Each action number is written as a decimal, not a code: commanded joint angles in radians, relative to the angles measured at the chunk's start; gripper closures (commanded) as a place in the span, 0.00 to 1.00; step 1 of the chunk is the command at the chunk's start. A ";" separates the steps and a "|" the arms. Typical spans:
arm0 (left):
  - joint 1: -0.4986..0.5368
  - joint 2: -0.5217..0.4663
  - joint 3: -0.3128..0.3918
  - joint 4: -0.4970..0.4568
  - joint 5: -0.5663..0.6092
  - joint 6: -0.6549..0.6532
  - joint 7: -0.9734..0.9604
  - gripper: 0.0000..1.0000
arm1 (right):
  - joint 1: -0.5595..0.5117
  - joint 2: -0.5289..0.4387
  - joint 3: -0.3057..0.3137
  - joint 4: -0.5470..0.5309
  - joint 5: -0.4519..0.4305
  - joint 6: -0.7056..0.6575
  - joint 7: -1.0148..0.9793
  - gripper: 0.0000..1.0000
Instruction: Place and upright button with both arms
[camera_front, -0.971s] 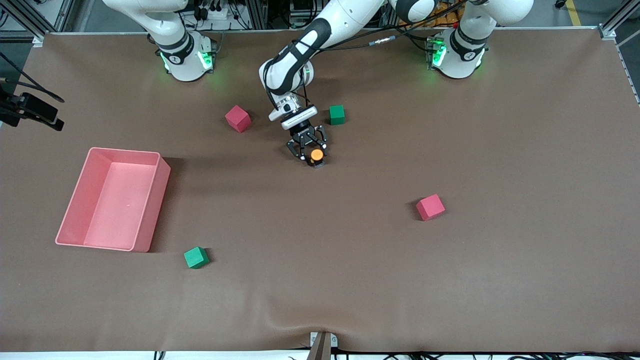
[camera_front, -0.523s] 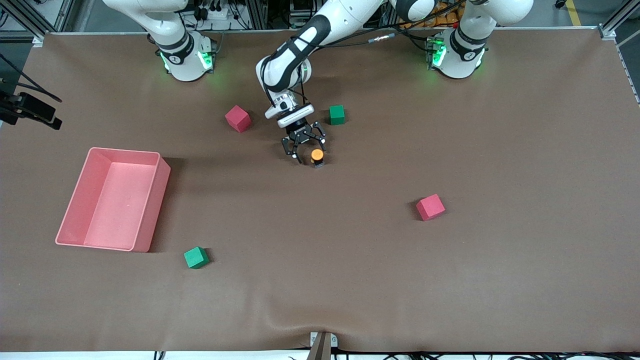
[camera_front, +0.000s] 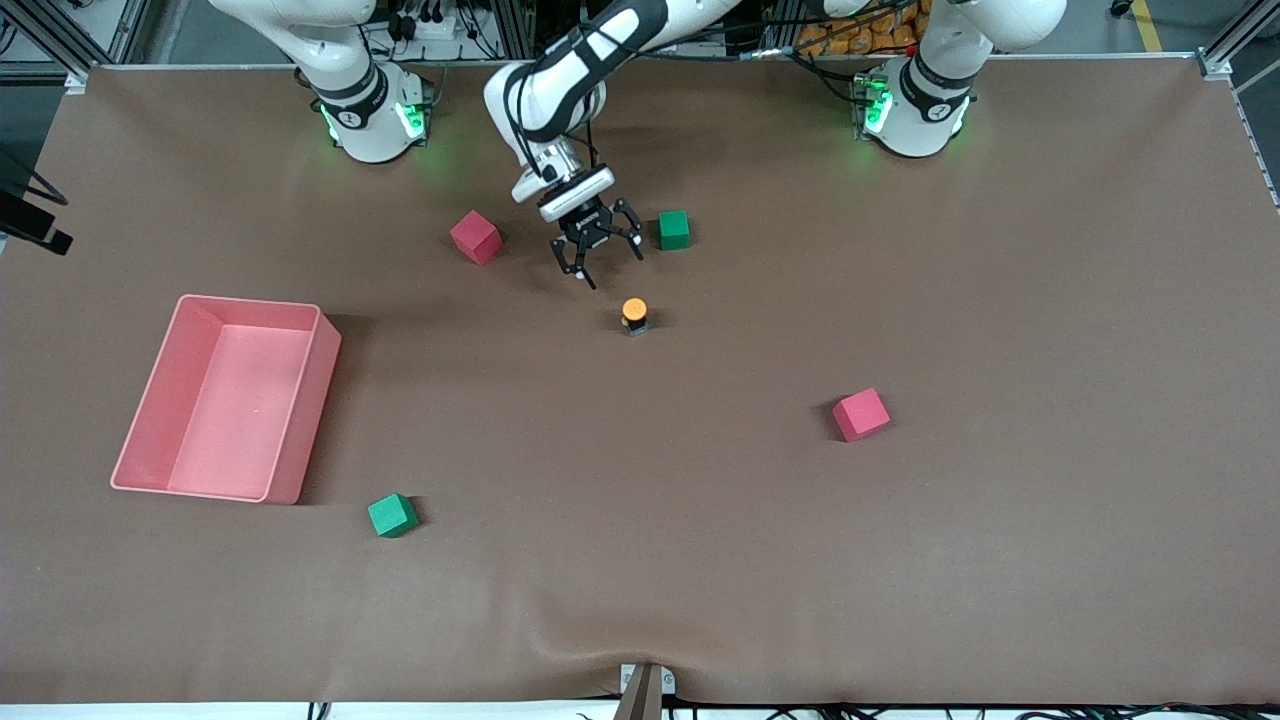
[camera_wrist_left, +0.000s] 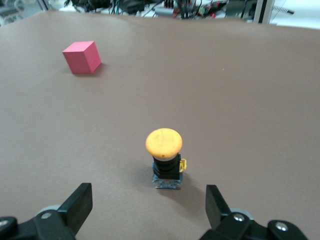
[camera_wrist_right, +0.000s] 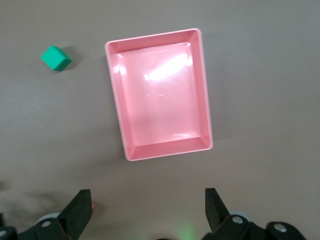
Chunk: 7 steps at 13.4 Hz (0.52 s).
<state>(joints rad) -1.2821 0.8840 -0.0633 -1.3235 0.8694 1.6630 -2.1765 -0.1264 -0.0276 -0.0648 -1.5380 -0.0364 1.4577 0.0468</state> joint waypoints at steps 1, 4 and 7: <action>0.058 -0.104 -0.003 -0.017 -0.085 -0.009 0.137 0.00 | -0.012 -0.009 0.013 -0.001 -0.031 -0.011 0.002 0.00; 0.154 -0.175 -0.004 -0.016 -0.156 -0.003 0.240 0.00 | -0.013 -0.008 0.013 -0.001 -0.031 -0.002 0.004 0.00; 0.260 -0.256 -0.007 -0.017 -0.211 0.001 0.407 0.00 | -0.016 -0.003 0.011 -0.005 -0.025 0.009 0.007 0.00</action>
<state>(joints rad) -1.0780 0.6919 -0.0587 -1.3159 0.7034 1.6602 -1.8530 -0.1275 -0.0269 -0.0640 -1.5385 -0.0522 1.4597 0.0471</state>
